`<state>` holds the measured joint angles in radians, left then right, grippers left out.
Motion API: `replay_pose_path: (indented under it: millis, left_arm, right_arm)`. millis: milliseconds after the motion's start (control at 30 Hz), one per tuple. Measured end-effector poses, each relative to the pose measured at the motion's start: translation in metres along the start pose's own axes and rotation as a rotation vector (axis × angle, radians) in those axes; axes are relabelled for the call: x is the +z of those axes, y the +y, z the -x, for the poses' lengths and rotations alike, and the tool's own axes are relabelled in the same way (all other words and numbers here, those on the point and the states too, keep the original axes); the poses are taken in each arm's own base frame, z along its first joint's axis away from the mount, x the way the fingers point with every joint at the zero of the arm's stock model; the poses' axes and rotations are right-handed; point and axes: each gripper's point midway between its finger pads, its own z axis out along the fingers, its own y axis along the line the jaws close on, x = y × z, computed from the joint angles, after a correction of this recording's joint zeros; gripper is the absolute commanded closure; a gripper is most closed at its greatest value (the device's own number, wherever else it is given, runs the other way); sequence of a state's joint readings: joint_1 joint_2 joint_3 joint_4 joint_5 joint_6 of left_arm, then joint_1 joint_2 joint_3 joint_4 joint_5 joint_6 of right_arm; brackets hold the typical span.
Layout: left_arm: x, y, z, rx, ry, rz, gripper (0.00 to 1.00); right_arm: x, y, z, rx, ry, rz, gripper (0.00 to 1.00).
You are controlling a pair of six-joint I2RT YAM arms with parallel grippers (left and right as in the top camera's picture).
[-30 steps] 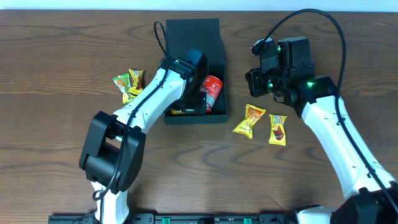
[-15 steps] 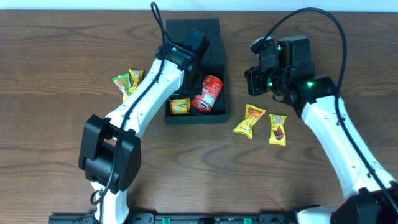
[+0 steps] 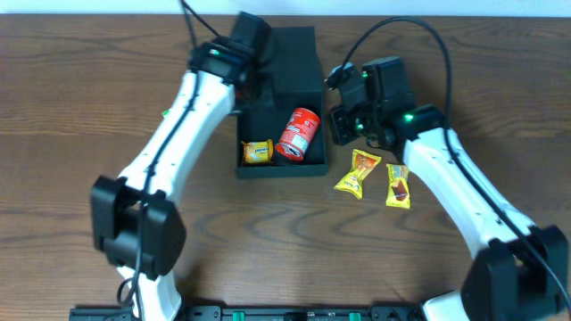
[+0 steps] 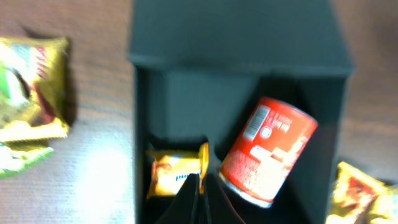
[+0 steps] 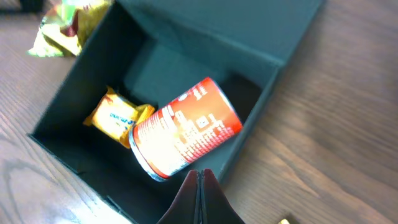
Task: Pack container
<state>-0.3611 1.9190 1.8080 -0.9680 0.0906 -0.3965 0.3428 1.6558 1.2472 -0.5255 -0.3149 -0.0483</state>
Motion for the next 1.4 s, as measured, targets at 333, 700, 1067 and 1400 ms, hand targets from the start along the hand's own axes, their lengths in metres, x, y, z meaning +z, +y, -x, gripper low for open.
replay_pose_path:
  millis: [333,700,1067,1400]
  left_arm:
    - [-0.14,0.02,0.036,-0.062,-0.319,-0.11,0.94]
    - [-0.138,0.027,0.017,-0.066,-0.247,-0.079,0.94]
    - [-0.138,0.027,0.017,-0.061,-0.247,-0.078,0.94]
    - [-0.138,0.027,0.017,-0.057,-0.25,-0.079,0.94]
  right_arm:
    - [0.048,-0.002,-0.003,-0.109,0.059,-0.121,0.99]
    - [0.077,-0.029,0.022,-0.164,0.039,-0.248,0.99]
    - [0.088,-0.038,0.013,-0.194,0.072,-0.278,0.99]
    - [0.091,-0.039,0.01,-0.195,0.081,-0.277,0.99]
